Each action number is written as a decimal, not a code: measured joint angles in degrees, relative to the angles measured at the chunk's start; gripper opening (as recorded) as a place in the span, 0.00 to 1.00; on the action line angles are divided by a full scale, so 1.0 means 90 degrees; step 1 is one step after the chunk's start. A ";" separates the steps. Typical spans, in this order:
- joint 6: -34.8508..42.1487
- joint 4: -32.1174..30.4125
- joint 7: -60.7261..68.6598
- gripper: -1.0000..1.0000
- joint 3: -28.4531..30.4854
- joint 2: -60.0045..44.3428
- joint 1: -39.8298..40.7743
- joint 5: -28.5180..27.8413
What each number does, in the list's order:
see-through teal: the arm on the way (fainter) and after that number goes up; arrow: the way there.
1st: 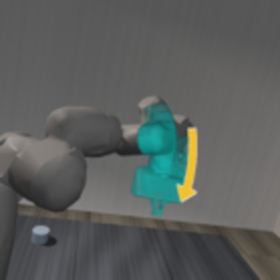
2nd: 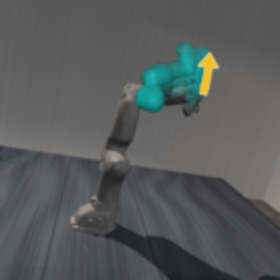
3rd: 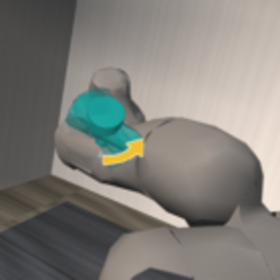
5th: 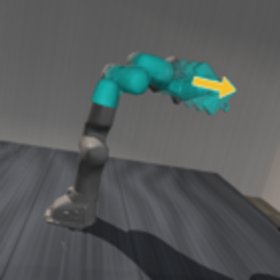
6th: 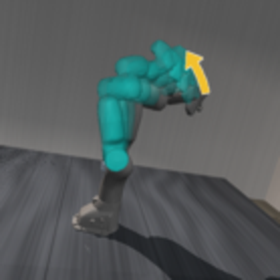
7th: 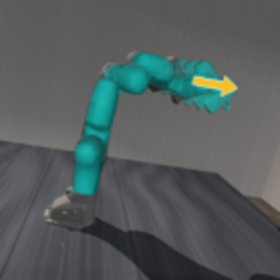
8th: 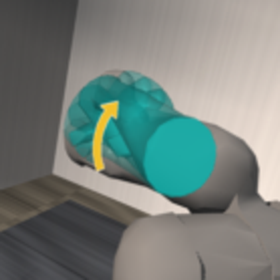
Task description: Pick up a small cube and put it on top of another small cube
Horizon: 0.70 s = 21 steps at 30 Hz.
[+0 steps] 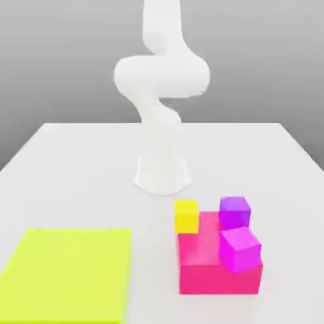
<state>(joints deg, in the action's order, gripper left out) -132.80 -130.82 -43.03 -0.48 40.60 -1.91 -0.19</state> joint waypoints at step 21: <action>-0.0946 0.0896 0.2490 0.50 -0.0795 -0.4889 -0.1570 -0.0354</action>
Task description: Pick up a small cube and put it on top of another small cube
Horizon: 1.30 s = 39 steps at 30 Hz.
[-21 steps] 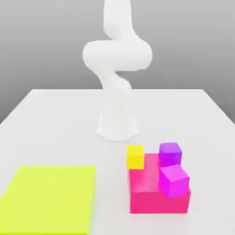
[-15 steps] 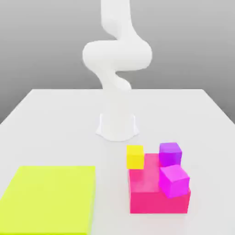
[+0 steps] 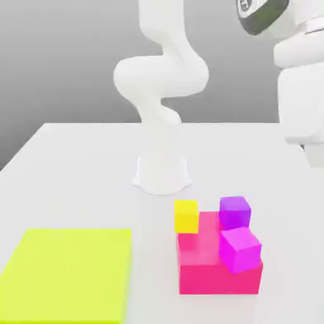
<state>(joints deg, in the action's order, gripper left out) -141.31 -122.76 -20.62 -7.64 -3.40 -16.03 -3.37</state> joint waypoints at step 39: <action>0.0030 -0.1626 0.3908 0.00 -0.0691 -0.0067 -0.0141 -0.0154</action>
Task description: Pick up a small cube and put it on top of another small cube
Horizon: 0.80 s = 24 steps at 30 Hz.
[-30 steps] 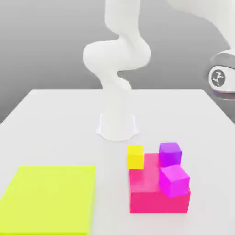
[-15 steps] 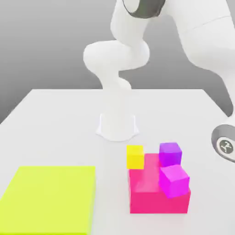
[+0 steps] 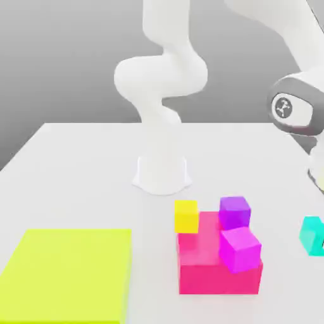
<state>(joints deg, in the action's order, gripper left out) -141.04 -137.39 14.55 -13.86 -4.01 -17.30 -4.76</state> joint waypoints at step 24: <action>-0.0742 -0.3152 0.3964 1.00 0.0842 0.2440 -0.0536 0.0931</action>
